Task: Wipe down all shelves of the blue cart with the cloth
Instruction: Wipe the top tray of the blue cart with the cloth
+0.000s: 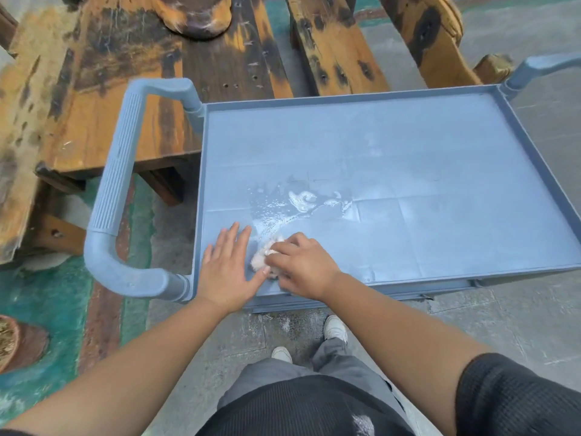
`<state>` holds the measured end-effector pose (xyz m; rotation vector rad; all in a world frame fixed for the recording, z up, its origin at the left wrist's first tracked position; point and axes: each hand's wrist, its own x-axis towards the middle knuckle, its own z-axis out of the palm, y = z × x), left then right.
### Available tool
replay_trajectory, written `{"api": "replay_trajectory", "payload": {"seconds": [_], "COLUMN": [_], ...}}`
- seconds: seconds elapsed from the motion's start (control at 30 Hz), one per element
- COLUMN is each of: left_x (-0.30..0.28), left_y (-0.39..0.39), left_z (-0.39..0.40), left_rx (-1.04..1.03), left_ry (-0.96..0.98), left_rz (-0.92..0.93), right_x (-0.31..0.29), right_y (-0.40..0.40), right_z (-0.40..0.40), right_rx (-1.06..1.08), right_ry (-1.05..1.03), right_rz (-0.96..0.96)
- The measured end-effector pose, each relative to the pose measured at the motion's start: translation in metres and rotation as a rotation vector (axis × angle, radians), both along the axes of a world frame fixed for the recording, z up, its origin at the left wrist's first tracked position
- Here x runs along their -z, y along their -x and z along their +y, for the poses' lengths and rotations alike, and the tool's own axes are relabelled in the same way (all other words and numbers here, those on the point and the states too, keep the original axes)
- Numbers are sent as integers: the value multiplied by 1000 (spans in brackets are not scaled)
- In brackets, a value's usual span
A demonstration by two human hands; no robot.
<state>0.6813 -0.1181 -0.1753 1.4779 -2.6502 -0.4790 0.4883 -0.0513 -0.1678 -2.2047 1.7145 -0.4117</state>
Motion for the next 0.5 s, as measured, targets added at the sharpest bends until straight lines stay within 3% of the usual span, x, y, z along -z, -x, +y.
{"api": "replay_trajectory", "payload": {"seconds": [0.17, 0.27, 0.33, 0.43, 0.5], "left_x": [-1, 3, 4, 5, 5], "left_y": [-2, 0, 3, 5, 6], "left_z": [-21, -26, -28, -30, -31], "left_rx": [-96, -122, -128, -104, -83], "left_ry": [65, 42, 48, 54, 61], "left_rz": [-280, -319, -333, -371, -388], "right_x": [-4, -3, -3, 6, 11], "right_y": [73, 154, 201, 227, 227], "right_z": [6, 21, 33, 40, 31], "right_rx": [539, 952, 1215, 1177, 1119], "right_ry": [108, 109, 3, -269, -256], "right_rz": [-193, -236, -159, 195, 240]}}
